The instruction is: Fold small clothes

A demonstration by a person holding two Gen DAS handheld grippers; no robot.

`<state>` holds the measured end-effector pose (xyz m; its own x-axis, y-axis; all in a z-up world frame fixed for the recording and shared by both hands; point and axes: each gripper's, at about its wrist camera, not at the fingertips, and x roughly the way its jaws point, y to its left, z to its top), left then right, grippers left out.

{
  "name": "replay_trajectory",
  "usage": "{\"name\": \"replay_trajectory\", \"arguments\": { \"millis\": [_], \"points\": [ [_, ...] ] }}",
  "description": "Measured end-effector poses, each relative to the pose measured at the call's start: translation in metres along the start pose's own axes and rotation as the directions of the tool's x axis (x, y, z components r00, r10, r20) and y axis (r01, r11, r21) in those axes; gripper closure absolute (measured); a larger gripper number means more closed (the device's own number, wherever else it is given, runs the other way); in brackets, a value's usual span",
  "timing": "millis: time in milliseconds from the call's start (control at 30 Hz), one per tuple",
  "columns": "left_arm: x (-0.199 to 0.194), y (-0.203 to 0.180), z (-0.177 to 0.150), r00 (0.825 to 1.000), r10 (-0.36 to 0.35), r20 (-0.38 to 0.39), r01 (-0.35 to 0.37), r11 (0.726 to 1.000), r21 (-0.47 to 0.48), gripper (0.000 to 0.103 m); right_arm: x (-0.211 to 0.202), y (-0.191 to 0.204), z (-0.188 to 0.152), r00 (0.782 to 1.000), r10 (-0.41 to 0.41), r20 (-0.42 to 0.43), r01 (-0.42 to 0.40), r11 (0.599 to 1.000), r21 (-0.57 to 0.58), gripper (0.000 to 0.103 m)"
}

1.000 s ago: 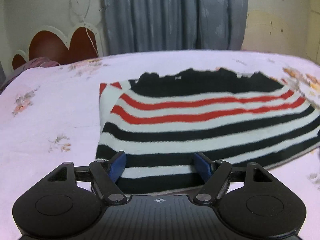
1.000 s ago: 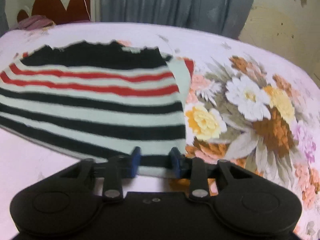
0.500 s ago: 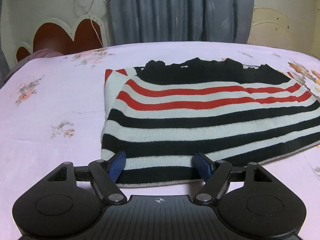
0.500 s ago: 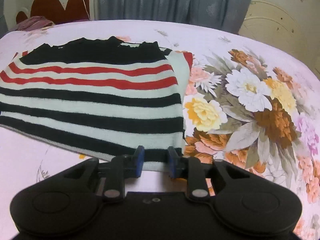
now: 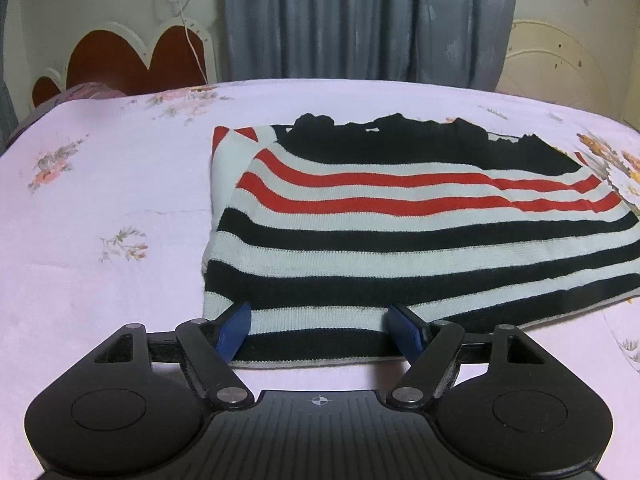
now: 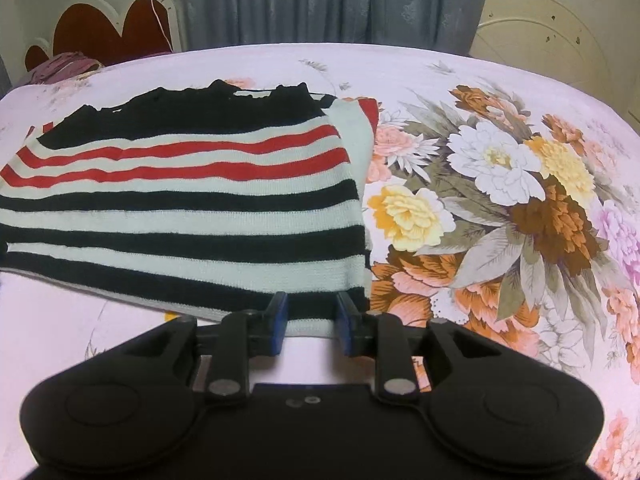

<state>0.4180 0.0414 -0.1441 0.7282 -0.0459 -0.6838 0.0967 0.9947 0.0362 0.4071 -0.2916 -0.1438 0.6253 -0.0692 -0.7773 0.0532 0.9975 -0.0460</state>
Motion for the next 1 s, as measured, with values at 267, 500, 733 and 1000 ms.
{"name": "replay_trajectory", "arguments": {
  "millis": [267,500,733,1000],
  "points": [
    [-0.003,0.004,0.001,1.0,-0.024,-0.005,0.024,1.0,-0.003,0.028,0.0,0.003,0.0,1.0,-0.007,0.001,0.007,0.999,-0.033,0.078],
    [-0.058,0.022,-0.017,0.996,-0.035,0.082,0.047,0.988,-0.148,0.028,-0.046,-0.003,-0.009,0.991,0.048,0.126,-0.046,0.999,-0.015,0.065],
    [-0.047,0.047,-0.052,0.989,-0.116,0.089,0.145,0.83,-0.539,0.042,-0.057,0.005,-0.026,0.982,0.142,0.123,-0.146,0.989,0.024,0.09],
    [-0.009,0.06,-0.05,0.984,-0.115,0.137,0.178,0.713,-0.678,0.042,-0.046,0.023,0.001,0.976,0.175,0.133,-0.178,0.984,0.008,0.091]
  ]
}}
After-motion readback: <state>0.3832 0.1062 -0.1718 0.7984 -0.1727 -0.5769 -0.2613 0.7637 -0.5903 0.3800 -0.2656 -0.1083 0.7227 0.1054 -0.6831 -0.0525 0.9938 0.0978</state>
